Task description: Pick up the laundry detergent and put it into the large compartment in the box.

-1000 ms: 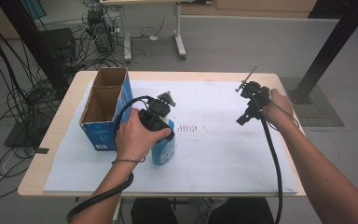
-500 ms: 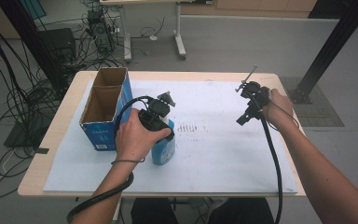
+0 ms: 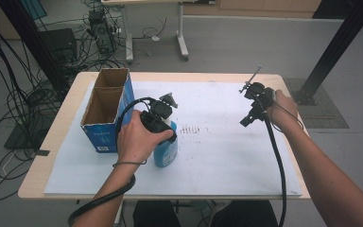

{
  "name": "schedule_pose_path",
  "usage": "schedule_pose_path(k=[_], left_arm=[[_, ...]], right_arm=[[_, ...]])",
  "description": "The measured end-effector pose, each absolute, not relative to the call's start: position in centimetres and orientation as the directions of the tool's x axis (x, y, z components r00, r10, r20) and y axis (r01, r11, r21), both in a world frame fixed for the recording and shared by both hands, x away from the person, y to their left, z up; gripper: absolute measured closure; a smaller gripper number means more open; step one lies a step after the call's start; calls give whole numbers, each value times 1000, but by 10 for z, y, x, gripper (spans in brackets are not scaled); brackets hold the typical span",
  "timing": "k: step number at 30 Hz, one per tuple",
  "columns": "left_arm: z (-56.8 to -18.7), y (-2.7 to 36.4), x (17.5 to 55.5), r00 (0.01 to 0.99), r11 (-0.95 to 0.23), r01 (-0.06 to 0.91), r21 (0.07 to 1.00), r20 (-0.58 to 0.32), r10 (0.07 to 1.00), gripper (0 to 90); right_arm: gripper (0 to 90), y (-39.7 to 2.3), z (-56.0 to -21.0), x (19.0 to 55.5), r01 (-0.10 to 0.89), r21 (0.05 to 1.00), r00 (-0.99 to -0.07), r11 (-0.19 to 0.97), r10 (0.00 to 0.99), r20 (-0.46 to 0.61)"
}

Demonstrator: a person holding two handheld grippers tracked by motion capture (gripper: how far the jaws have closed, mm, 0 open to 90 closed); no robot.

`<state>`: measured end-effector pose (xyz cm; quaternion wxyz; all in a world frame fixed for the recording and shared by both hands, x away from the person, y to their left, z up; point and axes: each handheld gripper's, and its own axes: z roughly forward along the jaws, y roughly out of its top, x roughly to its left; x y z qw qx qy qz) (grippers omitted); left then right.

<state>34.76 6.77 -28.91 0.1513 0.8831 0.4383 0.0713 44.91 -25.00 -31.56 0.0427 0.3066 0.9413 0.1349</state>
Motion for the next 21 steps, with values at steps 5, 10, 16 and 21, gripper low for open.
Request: schedule_pose_path(k=[5,10,16,21], left_arm=[[-289,68,348,606,-571,752,328,-5,795,374],[-289,67,347,605,-571,753,326,-3,796,374],[-289,67,347,606,-572,750,332,1,796,375],[-289,67,346,606,-573,749,334,4,795,375]], right_arm=[[36,-250,-316,449,569,282,-806,773,591,7],[36,-250,-316,449,569,280,-806,773,592,3],[36,-250,-317,451,567,276,-808,776,589,5],[36,-249,-319,453,567,272,-808,777,589,2]])
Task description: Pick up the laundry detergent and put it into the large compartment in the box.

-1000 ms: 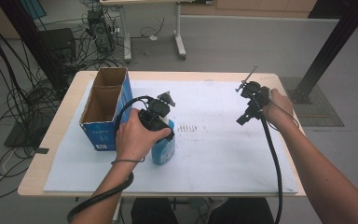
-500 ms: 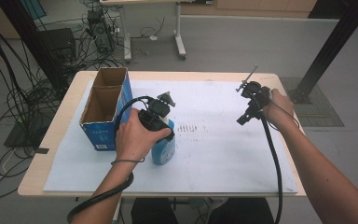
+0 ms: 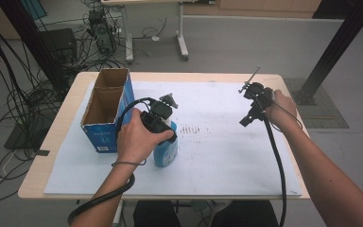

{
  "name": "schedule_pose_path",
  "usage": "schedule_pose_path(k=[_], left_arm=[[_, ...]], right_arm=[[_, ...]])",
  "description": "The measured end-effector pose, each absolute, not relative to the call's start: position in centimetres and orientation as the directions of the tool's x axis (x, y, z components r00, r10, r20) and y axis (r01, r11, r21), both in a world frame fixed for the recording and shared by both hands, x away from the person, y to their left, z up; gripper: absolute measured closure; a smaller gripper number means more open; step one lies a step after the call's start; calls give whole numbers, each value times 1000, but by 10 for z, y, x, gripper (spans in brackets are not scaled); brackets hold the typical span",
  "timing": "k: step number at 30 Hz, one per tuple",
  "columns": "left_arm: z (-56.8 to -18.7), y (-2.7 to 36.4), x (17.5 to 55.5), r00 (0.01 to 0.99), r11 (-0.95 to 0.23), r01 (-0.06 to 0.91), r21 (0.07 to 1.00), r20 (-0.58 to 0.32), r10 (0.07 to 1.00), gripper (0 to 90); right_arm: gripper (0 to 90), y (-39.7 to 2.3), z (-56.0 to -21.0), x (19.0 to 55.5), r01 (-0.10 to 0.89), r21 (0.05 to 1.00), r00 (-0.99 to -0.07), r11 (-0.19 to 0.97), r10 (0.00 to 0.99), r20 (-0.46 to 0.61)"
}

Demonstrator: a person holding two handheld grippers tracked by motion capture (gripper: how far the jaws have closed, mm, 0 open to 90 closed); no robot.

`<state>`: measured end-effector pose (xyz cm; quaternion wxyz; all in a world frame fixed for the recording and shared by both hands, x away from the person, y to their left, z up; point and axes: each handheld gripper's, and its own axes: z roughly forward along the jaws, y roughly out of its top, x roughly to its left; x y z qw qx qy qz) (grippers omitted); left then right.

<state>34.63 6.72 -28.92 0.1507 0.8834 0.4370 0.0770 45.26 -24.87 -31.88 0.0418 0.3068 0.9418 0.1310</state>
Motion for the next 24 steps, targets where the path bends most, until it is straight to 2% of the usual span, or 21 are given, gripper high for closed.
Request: schedule_pose_path(k=[16,24], left_arm=[[-286,64,347,610,-581,749,319,11,793,376],[-266,62,348,608,-572,744,346,5,794,376]], right_arm=[[37,-252,-319,458,570,265,-804,778,594,-12],[38,-254,-316,459,567,270,-805,779,593,-22]])
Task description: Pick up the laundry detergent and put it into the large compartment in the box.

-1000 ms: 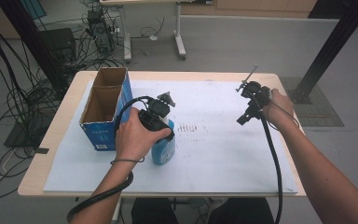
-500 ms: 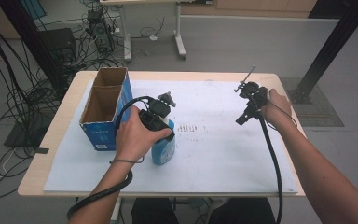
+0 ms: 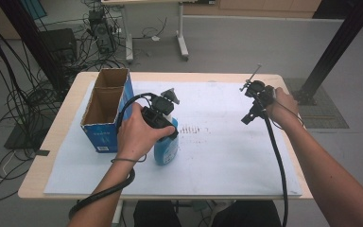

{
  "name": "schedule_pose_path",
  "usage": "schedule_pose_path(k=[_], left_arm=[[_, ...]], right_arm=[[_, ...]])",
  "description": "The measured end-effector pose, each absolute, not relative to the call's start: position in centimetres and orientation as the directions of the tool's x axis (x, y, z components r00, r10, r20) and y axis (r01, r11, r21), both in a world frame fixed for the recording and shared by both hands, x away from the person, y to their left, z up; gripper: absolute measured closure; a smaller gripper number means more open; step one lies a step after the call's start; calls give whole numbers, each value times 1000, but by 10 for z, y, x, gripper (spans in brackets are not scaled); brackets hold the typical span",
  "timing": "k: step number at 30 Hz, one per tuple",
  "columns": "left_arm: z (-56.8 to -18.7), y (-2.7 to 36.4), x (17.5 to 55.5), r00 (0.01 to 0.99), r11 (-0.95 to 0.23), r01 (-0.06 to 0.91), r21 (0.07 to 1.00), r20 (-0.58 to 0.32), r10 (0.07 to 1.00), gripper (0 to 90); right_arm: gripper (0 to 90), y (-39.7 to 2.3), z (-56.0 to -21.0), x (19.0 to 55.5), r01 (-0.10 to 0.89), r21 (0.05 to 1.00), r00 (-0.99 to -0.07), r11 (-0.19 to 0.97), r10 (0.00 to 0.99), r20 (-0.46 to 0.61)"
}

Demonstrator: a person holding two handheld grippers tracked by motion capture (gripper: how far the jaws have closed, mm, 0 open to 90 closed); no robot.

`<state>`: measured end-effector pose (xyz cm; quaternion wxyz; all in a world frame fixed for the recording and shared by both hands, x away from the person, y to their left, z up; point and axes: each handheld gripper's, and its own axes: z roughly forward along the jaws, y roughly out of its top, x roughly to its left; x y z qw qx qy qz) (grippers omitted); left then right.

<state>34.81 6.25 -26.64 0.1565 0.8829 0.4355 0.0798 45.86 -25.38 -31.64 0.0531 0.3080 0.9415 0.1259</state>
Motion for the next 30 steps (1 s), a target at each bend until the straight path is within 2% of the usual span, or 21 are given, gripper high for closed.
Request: schedule_pose_path(k=[16,30], left_arm=[[-198,49,348,626,-587,710,390,31,779,377],[-122,43,355,628,-582,686,437,48,776,377]], right_arm=[[38,-255,-311,457,563,282,-805,777,593,-27],[38,-257,-308,456,569,292,-799,769,601,-27]])
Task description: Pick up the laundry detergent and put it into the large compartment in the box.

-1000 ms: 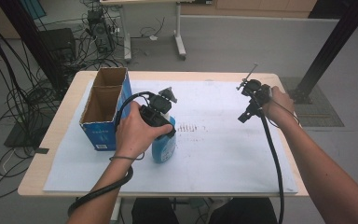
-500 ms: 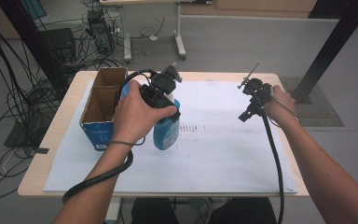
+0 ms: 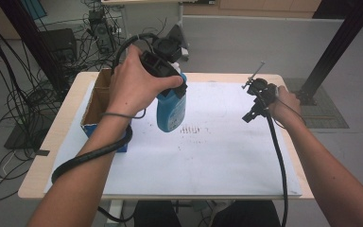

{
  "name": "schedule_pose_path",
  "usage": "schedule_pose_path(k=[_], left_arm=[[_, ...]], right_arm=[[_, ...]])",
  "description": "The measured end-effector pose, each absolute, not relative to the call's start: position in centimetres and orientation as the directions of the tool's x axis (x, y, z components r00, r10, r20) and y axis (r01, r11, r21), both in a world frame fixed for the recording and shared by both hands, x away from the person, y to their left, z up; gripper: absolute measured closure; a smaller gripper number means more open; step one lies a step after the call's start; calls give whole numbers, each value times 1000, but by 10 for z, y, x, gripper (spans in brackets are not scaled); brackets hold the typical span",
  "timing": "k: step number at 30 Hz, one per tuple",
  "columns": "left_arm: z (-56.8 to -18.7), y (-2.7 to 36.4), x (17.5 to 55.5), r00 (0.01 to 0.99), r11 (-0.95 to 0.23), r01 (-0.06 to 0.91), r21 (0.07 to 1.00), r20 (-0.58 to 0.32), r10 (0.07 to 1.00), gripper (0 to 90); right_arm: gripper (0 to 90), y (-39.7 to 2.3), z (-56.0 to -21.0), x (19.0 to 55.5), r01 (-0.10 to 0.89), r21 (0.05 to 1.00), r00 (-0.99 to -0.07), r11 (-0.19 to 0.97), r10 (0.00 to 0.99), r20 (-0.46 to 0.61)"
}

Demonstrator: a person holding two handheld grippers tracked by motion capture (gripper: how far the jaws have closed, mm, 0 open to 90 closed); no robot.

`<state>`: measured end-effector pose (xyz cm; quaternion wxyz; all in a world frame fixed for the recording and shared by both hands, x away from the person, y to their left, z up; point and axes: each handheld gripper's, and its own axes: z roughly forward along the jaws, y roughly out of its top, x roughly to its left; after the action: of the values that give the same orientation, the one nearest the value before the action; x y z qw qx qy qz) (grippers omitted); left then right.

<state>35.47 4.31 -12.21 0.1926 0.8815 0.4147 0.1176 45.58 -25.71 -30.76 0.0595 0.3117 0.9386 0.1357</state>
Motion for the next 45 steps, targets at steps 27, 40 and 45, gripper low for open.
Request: schedule_pose_path(k=[27,40,45], left_arm=[[-56,47,375,587,-527,707,472,25,809,377],[-56,85,395,460,-406,776,482,7,888,377],[-57,102,403,398,-348,802,486,-1,917,377]], right_arm=[[38,-256,-306,456,570,298,-797,766,604,-30],[38,-259,-303,455,569,302,-795,765,606,-36],[39,-258,-304,455,566,299,-797,768,602,-38]])
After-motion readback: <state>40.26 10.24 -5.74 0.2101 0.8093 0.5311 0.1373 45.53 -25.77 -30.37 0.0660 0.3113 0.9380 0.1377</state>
